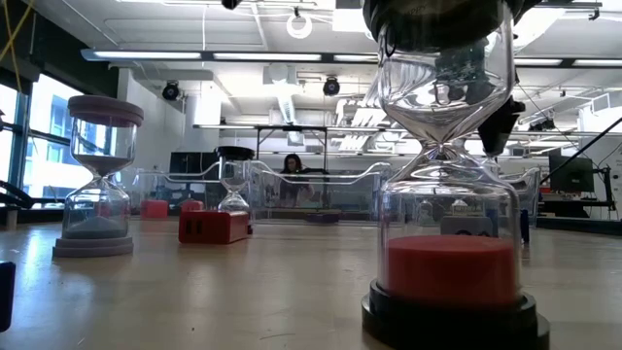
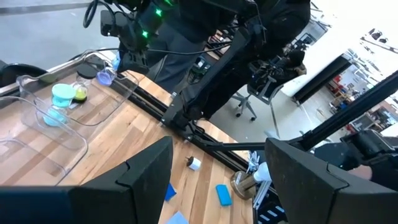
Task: Pick & Place Office items
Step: Put the top light purple hourglass into the right transparent bin
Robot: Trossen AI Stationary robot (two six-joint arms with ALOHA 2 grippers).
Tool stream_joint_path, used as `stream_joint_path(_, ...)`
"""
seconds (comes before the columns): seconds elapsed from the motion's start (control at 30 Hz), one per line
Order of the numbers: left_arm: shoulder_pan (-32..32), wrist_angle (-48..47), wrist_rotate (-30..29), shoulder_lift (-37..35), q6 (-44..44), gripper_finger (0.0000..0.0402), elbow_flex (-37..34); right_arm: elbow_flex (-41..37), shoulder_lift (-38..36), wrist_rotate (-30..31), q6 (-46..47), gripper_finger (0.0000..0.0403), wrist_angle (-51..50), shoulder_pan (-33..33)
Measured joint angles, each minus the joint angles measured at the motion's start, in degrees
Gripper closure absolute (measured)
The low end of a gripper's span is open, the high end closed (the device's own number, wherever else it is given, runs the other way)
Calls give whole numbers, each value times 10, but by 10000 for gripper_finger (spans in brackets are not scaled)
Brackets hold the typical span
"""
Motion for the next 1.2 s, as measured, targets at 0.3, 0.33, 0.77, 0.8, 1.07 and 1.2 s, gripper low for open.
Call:
stream_joint_path(0.3, 1, -1, 0, 8, -1, 153, 0, 0, 0, -24, 19, 223, -33, 6)
stream_joint_path(0.33, 1, -1, -1, 9, -1, 153, 0, 0, 0, -29, 21, 223, -38, 7)
stream_joint_path(0.77, -3, 0, 4, 13, -2, 153, 0, 0, 0, -54, 67, 223, -71, 7)
stream_joint_path(0.8, -4, 0, 4, 13, -2, 153, 0, 0, 0, -55, 70, 223, -74, 7)
stream_joint_path(1.07, -10, 0, 4, 13, -2, 153, 0, 0, 5, -65, 113, 223, -102, 20)
stream_joint_path(1.2, -10, 0, 4, 13, -2, 153, 0, 0, 5, -66, 141, 223, -116, 21)
